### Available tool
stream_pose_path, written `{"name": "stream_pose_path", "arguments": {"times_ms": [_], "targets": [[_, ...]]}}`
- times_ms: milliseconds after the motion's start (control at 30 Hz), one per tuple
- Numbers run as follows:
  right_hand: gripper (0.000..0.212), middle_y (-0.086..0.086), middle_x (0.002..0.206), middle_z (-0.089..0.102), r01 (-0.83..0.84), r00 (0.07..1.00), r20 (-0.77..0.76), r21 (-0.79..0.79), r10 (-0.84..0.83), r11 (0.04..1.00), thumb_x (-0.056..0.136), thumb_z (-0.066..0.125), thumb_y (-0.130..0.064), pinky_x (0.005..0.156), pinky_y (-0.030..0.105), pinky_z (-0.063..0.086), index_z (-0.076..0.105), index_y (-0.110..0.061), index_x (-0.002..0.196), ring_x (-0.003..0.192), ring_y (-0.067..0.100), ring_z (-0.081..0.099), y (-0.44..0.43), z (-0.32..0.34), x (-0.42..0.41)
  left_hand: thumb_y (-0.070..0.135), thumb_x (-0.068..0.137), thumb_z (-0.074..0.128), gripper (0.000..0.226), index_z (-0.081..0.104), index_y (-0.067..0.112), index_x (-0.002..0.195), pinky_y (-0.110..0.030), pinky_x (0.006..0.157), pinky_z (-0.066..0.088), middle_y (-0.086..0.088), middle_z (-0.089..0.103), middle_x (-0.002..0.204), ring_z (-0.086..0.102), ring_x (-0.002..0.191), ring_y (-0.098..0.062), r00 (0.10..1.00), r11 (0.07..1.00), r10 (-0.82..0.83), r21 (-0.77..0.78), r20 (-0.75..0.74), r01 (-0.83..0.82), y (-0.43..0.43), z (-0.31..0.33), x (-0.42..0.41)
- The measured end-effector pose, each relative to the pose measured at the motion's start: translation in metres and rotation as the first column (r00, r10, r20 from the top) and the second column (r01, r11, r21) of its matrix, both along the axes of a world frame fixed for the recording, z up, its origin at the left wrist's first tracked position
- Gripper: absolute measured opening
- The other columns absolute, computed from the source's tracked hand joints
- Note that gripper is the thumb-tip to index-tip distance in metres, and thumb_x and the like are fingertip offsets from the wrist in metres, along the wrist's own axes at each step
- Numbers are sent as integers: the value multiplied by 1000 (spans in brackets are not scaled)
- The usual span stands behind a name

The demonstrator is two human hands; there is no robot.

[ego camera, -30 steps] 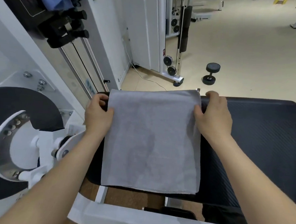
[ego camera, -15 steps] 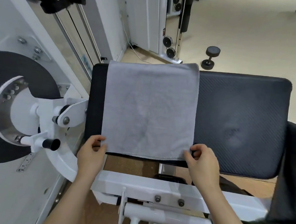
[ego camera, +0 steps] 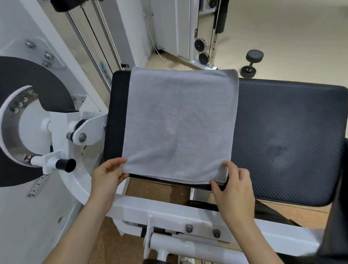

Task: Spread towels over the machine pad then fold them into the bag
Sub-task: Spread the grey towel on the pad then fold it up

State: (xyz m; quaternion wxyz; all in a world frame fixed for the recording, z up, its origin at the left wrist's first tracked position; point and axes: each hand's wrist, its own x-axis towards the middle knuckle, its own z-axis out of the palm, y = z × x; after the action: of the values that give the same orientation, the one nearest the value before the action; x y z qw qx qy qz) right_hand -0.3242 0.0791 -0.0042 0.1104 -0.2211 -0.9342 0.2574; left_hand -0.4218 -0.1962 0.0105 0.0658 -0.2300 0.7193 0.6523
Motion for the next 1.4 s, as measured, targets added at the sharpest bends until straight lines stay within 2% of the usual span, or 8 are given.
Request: {"name": "stream_pose_path", "arguments": {"times_ms": [200,300,500,700,900,1067,1300,1400], "targets": [[74,6,99,49,98,993,-53,-150,-107,984,75,80,-13,66,32,44,42,-22,138,83,21,50,-8,2,-1,-8,82,65,41,71,28,102,-18,74,49,10,68,101,64,93,-5,984,955,-172,-254,-51,153,5,-3,8],[73,3,99,51,190,978,-38,-227,-204,955,78,78,-16,68,34,44,38,-23,139,84,19,51,-16,3,0,4,87,68,21,74,21,99,-20,77,51,3,72,95,67,91,-10,993,983,-94,-163,-72,81,2,-4,4],[43,2,96,53,332,942,68,-330,-329,884,80,77,-25,69,29,35,54,-13,113,83,15,47,-18,3,0,1,95,54,21,71,11,103,-25,78,59,-13,72,97,70,87,-19,999,980,9,198,41,-17,-3,-5,4],[23,2,96,49,376,927,130,-352,-353,857,84,72,-27,65,29,35,58,-15,97,79,16,46,-22,4,-2,0,95,51,23,71,11,99,-24,74,60,-14,72,99,72,85,-20,998,981,17,194,60,-29,-2,-5,2],[10,-1,83,56,303,948,9,-334,-319,893,86,66,-21,58,28,33,58,-15,85,70,15,51,-29,7,1,-1,95,51,22,70,10,97,-25,74,60,-14,72,96,72,84,-20,999,981,27,190,41,-35,-1,-1,2],[15,1,70,54,290,923,10,-677,-386,677,84,59,-4,58,25,41,49,-14,80,56,9,54,-21,10,3,-4,94,49,24,68,9,91,-22,68,59,-16,70,93,73,79,-20,998,977,46,206,46,-55,-1,-2,1],[24,13,78,71,290,898,97,-864,-429,412,90,49,-7,58,27,42,71,-11,81,63,16,62,-6,14,5,-4,91,46,25,68,5,89,-23,66,59,-20,69,94,71,80,-24,994,975,100,195,52,-109,2,-5,3],[35,18,71,67,283,907,80,-842,-412,460,90,58,-30,61,34,43,69,0,75,62,18,57,1,11,7,5,90,53,16,69,7,86,-26,66,59,-14,69,92,70,80,-24,992,971,113,205,63,-123,1,-3,1]]}}
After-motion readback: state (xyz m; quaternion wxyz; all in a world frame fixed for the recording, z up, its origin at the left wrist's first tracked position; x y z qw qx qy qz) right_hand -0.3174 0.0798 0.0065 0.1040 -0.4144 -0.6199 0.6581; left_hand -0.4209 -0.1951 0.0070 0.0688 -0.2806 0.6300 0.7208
